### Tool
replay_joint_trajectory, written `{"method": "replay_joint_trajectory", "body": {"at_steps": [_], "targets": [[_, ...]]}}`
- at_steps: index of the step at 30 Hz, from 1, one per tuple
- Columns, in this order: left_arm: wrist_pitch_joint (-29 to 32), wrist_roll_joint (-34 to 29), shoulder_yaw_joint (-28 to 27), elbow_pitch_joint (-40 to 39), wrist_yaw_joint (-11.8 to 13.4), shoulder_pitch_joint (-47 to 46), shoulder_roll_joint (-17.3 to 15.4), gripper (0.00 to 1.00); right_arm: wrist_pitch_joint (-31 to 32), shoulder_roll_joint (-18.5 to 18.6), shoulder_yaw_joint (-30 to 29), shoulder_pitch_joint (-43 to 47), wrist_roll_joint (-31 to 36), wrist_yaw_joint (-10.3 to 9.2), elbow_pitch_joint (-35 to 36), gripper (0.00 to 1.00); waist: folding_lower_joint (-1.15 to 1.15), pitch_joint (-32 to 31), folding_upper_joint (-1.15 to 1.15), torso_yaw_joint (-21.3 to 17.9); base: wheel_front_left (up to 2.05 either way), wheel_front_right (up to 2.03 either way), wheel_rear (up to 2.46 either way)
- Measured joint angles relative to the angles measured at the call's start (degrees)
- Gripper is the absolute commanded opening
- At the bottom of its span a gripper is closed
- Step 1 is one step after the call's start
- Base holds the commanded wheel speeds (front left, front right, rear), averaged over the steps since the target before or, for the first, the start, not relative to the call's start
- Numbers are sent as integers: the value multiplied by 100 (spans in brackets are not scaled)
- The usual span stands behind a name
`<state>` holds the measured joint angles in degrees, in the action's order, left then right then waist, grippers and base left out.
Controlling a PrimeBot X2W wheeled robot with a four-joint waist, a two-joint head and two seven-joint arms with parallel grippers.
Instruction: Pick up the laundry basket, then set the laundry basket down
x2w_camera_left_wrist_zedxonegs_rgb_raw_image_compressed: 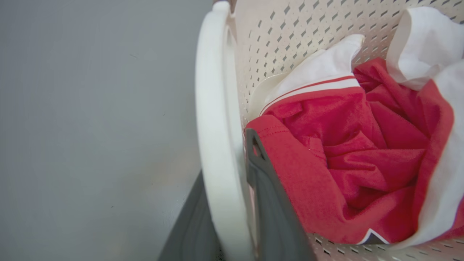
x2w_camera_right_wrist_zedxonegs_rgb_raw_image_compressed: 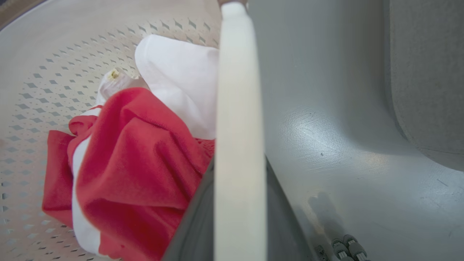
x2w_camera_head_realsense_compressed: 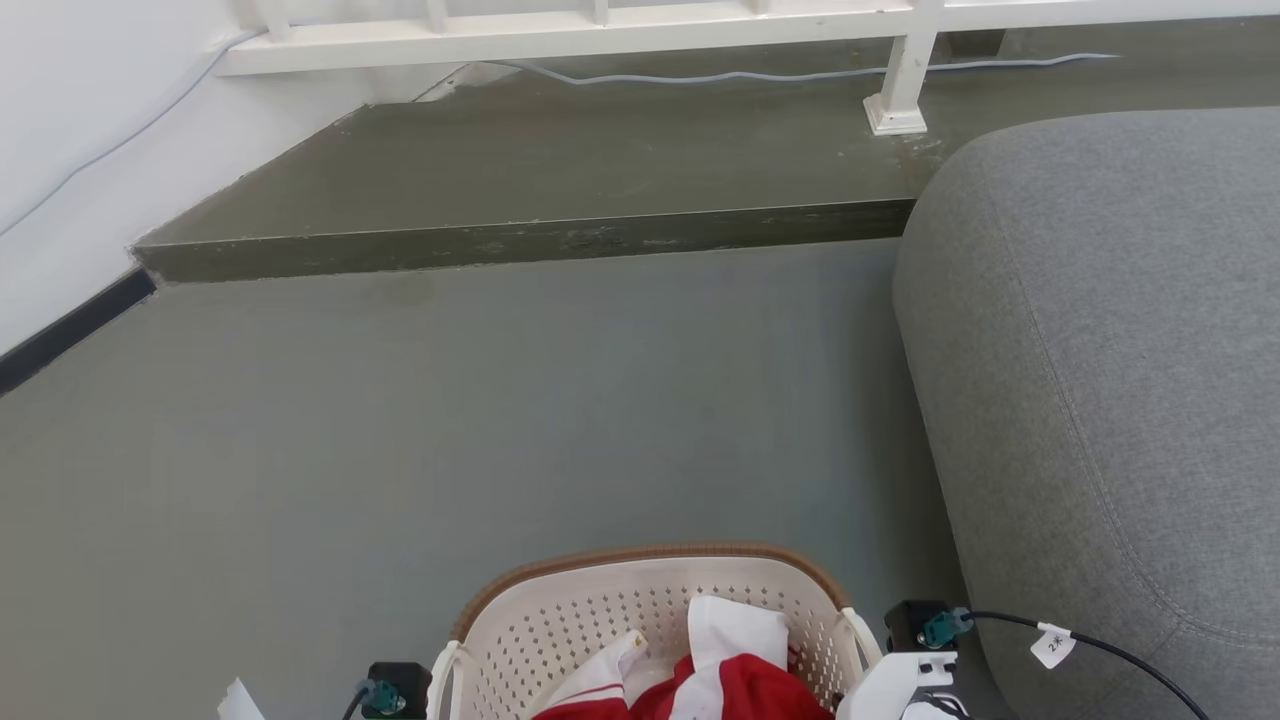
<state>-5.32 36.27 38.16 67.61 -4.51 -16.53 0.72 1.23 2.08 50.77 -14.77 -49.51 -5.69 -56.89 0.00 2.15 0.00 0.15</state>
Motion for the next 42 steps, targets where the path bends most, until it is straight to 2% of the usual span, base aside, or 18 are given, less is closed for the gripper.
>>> {"method": "replay_joint_trajectory", "body": {"at_steps": [19,42], "targets": [[-29,147,-5,-132,101,-91,-37,0,-38,22,174,-303,-108,-84,4,0,0,316,0,-30,0,0,0],[-255,113,-220,-499,358,-1898,-178,0,-405,97,-35,-2357,-27,-147,-7,0,0,1794,0,-52,0,0,0]]}}
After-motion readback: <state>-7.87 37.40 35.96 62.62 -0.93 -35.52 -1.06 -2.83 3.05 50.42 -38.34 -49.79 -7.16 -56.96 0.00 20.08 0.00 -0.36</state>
